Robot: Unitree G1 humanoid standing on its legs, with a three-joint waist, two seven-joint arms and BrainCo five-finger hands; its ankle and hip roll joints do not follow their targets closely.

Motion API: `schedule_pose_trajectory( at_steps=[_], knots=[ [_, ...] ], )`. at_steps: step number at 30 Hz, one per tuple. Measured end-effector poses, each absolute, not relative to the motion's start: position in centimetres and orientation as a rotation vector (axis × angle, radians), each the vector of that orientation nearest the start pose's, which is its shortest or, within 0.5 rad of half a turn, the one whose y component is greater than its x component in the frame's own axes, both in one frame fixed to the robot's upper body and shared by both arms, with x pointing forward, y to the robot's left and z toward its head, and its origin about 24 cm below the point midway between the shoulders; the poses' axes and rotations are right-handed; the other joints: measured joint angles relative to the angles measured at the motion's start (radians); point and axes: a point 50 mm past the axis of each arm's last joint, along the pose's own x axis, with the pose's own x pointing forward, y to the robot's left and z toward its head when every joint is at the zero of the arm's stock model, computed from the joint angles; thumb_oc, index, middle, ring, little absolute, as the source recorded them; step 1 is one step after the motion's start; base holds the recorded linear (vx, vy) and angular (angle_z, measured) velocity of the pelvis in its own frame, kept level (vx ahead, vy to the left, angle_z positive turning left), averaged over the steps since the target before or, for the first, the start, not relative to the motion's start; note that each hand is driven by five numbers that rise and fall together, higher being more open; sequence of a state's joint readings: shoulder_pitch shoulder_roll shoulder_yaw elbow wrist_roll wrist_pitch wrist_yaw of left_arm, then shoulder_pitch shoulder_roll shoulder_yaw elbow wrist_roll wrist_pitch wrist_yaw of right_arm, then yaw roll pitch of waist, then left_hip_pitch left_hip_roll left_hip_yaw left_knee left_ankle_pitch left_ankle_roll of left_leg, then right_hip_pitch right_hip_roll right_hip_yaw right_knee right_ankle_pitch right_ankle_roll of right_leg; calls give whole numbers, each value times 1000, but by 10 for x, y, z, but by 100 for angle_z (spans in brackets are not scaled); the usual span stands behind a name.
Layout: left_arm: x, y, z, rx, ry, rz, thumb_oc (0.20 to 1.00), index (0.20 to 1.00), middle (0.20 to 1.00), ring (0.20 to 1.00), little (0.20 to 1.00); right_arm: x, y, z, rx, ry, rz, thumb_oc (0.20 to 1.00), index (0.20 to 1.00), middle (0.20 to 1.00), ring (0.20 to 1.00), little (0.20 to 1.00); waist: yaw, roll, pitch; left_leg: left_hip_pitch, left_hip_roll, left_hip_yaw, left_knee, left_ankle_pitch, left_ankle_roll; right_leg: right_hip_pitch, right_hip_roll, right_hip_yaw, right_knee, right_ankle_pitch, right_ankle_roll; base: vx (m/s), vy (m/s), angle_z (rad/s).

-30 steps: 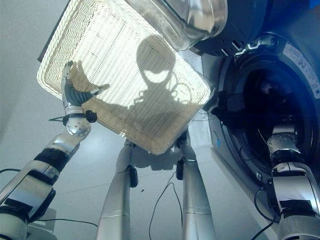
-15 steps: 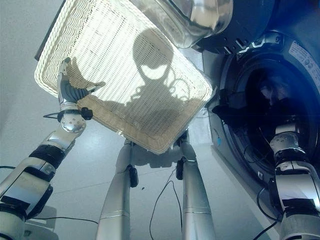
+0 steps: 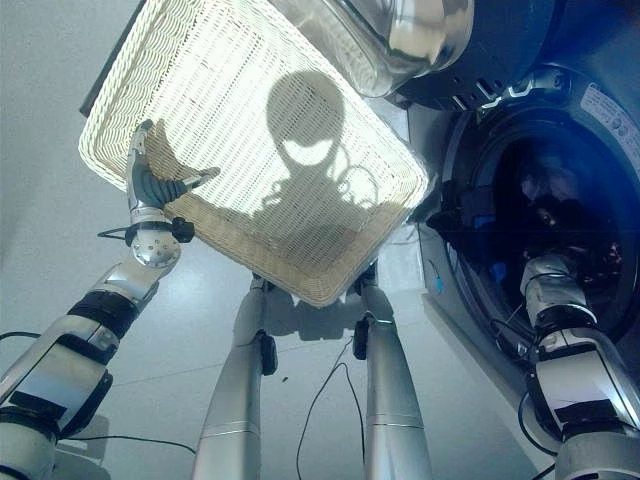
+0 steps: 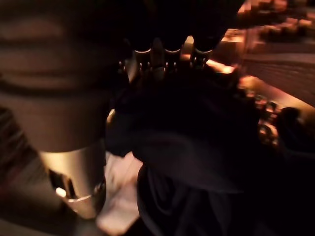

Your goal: Put the clothes into the washing machine.

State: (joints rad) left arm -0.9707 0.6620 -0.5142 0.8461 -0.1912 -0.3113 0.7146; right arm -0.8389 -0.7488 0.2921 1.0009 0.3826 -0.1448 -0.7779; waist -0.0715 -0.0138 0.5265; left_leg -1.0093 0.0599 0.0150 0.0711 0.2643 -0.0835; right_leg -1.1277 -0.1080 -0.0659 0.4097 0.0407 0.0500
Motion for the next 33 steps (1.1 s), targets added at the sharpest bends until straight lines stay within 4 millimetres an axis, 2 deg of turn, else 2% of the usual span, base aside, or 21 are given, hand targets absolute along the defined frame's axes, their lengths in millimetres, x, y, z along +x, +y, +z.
schedule_pose_trajectory(
  at_steps=[3, 7, 8, 11, 13, 15, 18, 19, 24, 26, 27, 30, 32, 33],
  knots=[
    [381, 241, 214, 542, -545, 562, 1000, 1000, 1000, 1000, 1000, 349, -326, 165, -544, -227, -940, 1000, 1000, 1000, 1000, 1000, -7, 0, 0, 1, -1, 9, -2, 0, 2, -3, 0, 6, -1, -1, 2, -15, 44, -3],
    [379, 245, 206, 527, -526, 574, 1000, 1000, 1000, 1000, 1000, 349, -314, 161, -573, -265, -915, 1000, 1000, 1000, 1000, 1000, -23, 0, 0, 7, -1, 9, 2, 0, 3, 6, 0, 6, -1, 0, -1, -15, 32, 1],
    [378, 245, 200, 512, -511, 574, 1000, 1000, 1000, 1000, 1000, 346, -309, 153, -588, -275, -891, 1000, 1000, 1000, 1000, 1000, -26, 0, 0, 23, -2, 12, 0, -2, 3, 18, -1, 10, -1, 0, -2, -26, 44, -4],
    [375, 241, 171, 510, -431, 532, 1000, 1000, 1000, 1000, 1000, 342, -289, 130, -645, -272, -802, 1000, 1000, 1000, 1000, 1000, -49, -1, 0, 76, -4, 20, 0, -9, 4, 69, 0, 17, -2, -3, 1, -40, 48, -3],
    [373, 235, 155, 505, -389, 497, 1000, 1000, 1000, 1000, 1000, 338, -283, 114, -710, -250, -752, 1000, 1000, 1000, 1000, 1000, -51, -1, 0, 111, -3, 24, -1, -13, 4, 103, 0, 20, -6, -7, 7, -13, 11, -2],
    [369, 232, 138, 503, -343, 467, 1000, 1000, 1000, 1000, 1000, 332, -279, 96, -773, -218, -705, 1000, 1000, 1000, 1000, 1000, -50, -1, 0, 149, -2, 32, 1, -26, 6, 139, 1, 26, -9, -11, 8, -42, 45, -6],
    [361, 239, 117, 499, -273, 455, 1000, 1000, 1000, 1000, 1000, 326, -273, 77, -812, -175, -650, 1000, 1000, 1000, 1000, 1000, -49, -1, 0, 202, -1, 36, -6, -29, 9, 194, 1, 28, -24, -8, 11, -35, 35, -4],
    [356, 240, 104, 486, -240, 445, 1000, 1000, 1000, 1000, 1000, 321, -271, 65, -825, -140, -625, 1000, 1000, 1000, 1000, 1000, -47, -1, 0, 242, -1, 37, -16, -30, 9, 234, 1, 28, -35, -8, 12, -20, 14, -3],
    [341, 236, 67, 482, -140, 374, 1000, 1000, 1000, 1000, 1000, 304, -264, 30, -882, -41, -537, 1000, 1000, 1000, 1000, 1000, -23, 1, -2, 369, -4, 38, -29, -41, 14, 373, -1, 26, -69, -11, 19, -1, 2, 1],
    [327, 239, 44, 480, -68, 340, 1000, 1000, 1000, 1000, 1000, 296, -261, 16, -905, 12, -480, 1000, 1000, 1000, 1000, 1000, 8, 3, 0, 456, -5, 37, -49, -44, 18, 461, -4, 23, -89, -14, 21, 5, 1, 3],
    [313, 241, 25, 477, -7, 326, 1000, 1000, 1000, 1000, 1000, 287, -260, 2, -915, 59, -443, 1000, 1000, 1000, 1000, 1000, 12, 3, 0, 531, -7, 36, -66, -45, 17, 540, -4, 19, -111, -20, 29, 13, -6, 7],
    [291, 247, -2, 496, 82, 304, 1000, 1000, 1000, 1000, 1000, 276, -260, -15, -917, 133, -375, 1000, 1000, 1000, 1000, 1000, 37, 6, -3, 631, 0, 34, -92, -62, 20, 651, -5, 8, -148, -25, 36, 29, -24, 10],
    [268, 252, -26, 514, 171, 281, 1000, 1000, 1000, 1000, 1000, 260, -258, -35, -893, 221, -313, 1000, 1000, 1000, 1000, 1000, 42, 10, -3, 724, 4, 30, -120, -62, 16, 763, -4, -12, -196, -22, 39, 98, -53, 15],
    [251, 253, -43, 514, 245, 261, 1000, 1000, 1000, 1000, 1000, 246, -255, -52, -867, 301, -250, 1000, 1000, 1000, 1000, 1000, 47, 14, -4, 803, 7, 26, -144, -63, 15, 855, -2, -26, -245, -14, 39, 143, -48, 14]
  ],
)
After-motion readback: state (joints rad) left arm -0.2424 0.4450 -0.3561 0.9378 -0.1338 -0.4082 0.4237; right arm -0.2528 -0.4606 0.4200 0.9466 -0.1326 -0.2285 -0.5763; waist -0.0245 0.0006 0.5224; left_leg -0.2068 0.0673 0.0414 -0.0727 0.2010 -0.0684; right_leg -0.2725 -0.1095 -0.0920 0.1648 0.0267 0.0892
